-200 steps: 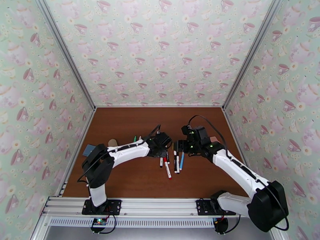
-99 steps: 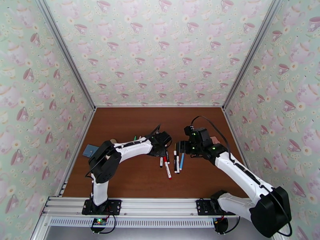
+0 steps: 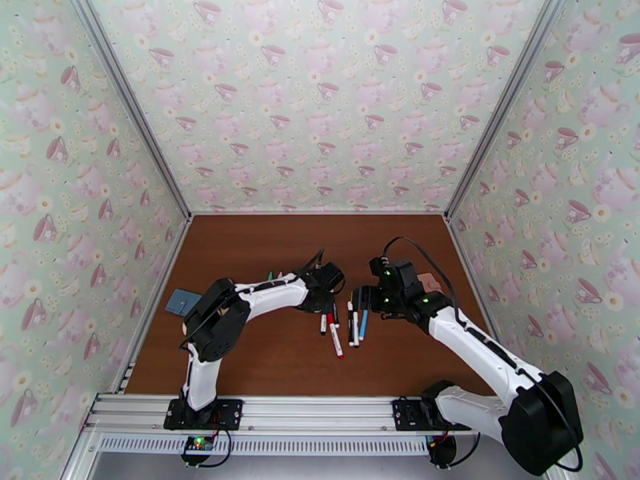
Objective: Open the pen caps
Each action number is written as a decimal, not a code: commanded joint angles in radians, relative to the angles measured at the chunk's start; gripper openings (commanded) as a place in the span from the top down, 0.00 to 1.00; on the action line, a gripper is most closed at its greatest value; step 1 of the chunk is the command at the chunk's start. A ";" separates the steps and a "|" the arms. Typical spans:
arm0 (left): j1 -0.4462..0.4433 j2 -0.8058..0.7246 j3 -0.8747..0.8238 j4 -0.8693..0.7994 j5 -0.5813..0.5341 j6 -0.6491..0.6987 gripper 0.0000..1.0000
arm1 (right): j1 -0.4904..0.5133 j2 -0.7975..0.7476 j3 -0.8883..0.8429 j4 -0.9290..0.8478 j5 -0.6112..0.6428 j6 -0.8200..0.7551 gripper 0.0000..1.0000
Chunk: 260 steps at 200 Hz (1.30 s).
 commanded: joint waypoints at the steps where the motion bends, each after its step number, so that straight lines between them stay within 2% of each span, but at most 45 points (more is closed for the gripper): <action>1: 0.008 0.036 0.016 -0.005 0.024 0.019 0.61 | 0.004 -0.024 -0.028 0.031 -0.016 0.023 0.40; 51: 0.016 0.027 -0.015 -0.027 -0.014 0.036 0.67 | 0.004 -0.019 -0.049 0.060 -0.046 0.033 0.40; 97: 0.037 -0.020 -0.075 -0.018 0.015 0.144 0.71 | 0.003 -0.037 -0.074 0.074 -0.050 0.037 0.40; 135: 0.057 -0.057 -0.134 -0.003 0.042 0.194 0.71 | 0.004 -0.031 -0.084 0.080 -0.060 0.040 0.40; 153: 0.059 -0.071 -0.147 -0.001 0.055 0.207 0.65 | 0.003 -0.042 -0.095 0.081 -0.060 0.042 0.40; 169: 0.059 -0.077 -0.151 -0.003 0.075 0.212 0.63 | 0.003 -0.047 -0.101 0.079 -0.062 0.043 0.40; 260: 0.040 -0.046 -0.141 -0.045 0.093 0.238 0.70 | 0.004 -0.056 -0.125 0.096 -0.072 0.053 0.40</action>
